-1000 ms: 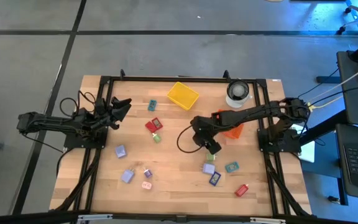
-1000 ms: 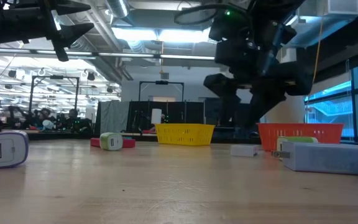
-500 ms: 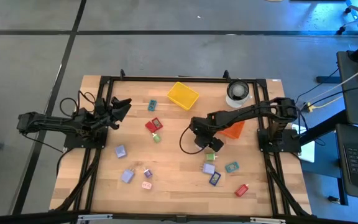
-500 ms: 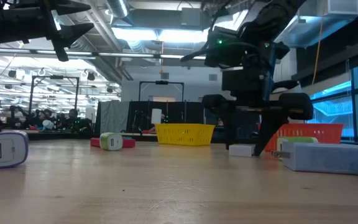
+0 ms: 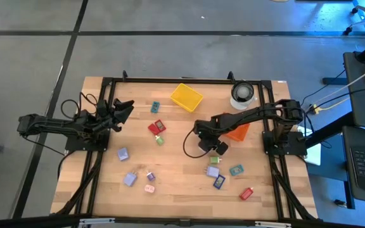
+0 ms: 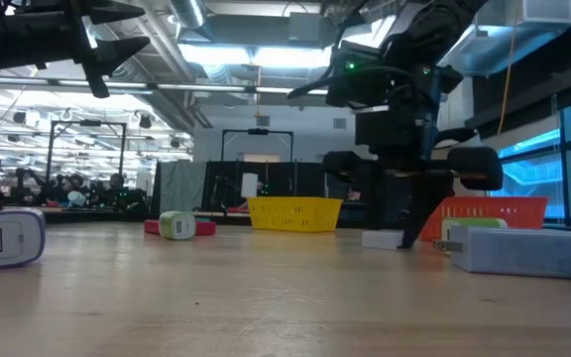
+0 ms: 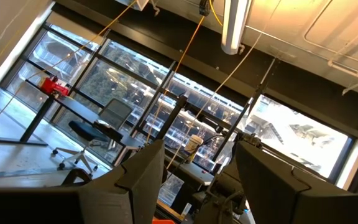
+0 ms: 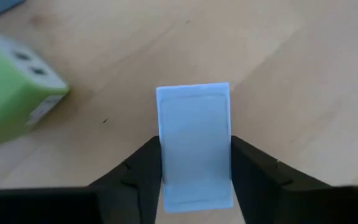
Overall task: Pick & Place Office items
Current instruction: Put the white digital clock into the yellow bin
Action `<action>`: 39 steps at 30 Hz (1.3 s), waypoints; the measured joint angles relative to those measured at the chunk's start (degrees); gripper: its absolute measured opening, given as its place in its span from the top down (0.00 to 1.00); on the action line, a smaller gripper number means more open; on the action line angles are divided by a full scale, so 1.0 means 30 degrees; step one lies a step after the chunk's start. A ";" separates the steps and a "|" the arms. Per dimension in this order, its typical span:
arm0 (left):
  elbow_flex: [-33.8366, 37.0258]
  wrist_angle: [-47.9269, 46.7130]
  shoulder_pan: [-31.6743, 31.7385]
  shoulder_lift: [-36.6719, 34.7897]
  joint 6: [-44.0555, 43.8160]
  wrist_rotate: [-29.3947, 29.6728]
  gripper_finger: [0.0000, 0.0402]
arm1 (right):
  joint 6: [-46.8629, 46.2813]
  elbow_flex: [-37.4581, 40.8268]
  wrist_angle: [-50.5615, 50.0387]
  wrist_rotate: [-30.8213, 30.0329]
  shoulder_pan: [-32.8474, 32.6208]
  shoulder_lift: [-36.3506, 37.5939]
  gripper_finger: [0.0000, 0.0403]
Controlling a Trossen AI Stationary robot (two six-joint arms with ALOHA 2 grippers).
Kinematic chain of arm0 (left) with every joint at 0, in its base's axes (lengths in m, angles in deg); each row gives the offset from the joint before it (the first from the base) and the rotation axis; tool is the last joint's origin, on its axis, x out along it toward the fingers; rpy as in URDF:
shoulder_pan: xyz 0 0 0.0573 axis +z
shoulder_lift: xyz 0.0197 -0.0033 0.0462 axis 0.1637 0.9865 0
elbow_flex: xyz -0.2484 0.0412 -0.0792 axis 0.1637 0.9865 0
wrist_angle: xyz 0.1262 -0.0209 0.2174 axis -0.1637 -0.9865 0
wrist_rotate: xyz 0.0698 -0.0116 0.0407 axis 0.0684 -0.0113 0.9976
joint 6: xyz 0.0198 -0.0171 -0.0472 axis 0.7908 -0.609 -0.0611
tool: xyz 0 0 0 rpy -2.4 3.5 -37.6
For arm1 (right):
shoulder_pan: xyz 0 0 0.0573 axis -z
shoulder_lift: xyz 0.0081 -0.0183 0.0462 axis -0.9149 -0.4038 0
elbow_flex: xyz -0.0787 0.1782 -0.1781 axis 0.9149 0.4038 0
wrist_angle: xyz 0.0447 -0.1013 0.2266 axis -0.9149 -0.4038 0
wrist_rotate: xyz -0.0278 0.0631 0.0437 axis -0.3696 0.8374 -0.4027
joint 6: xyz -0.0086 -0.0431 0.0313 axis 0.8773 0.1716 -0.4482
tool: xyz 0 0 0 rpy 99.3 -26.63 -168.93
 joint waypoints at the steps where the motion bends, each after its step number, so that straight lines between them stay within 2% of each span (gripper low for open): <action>1: -0.0002 0.0000 0.0003 -0.0003 0.0003 0.0000 0.51 | -0.0671 0.0000 0.0098 -0.0034 0.0000 0.0000 0.62; 7: 0.0000 0.0000 0.0001 -0.0003 0.0001 0.0000 0.51 | -0.4120 0.0080 0.0549 -0.0312 0.0007 0.0436 0.62; 14: 0.0000 0.0000 0.0000 -0.0003 0.0007 0.0000 0.51 | -0.5767 0.0101 0.1765 -0.2710 0.0199 0.3208 0.62; 18: 0.0000 0.0003 0.0007 -0.0003 0.0007 0.0000 0.51 | -0.8412 0.0109 0.4841 -0.2692 0.0589 0.4862 0.61; 25: 0.0000 0.0007 0.0001 -0.0003 0.0007 -0.0029 0.51 | -1.6365 0.0073 1.2020 -0.2846 0.1460 0.6005 0.60; 29: 0.0000 0.0169 0.0007 0.0002 0.0000 0.0132 0.51 | -1.7538 0.0073 1.4540 -0.2461 0.1675 0.6003 0.60; 33: -0.0003 0.0204 0.0007 -0.0003 -0.0453 0.1478 0.51 | -1.8967 0.0073 1.5128 -0.2404 0.1852 0.6003 0.60; 39: -0.0002 0.0160 0.0005 -0.0003 -0.0707 0.2669 0.51 | -2.0522 0.0073 1.5120 -0.4462 0.1802 0.6003 0.60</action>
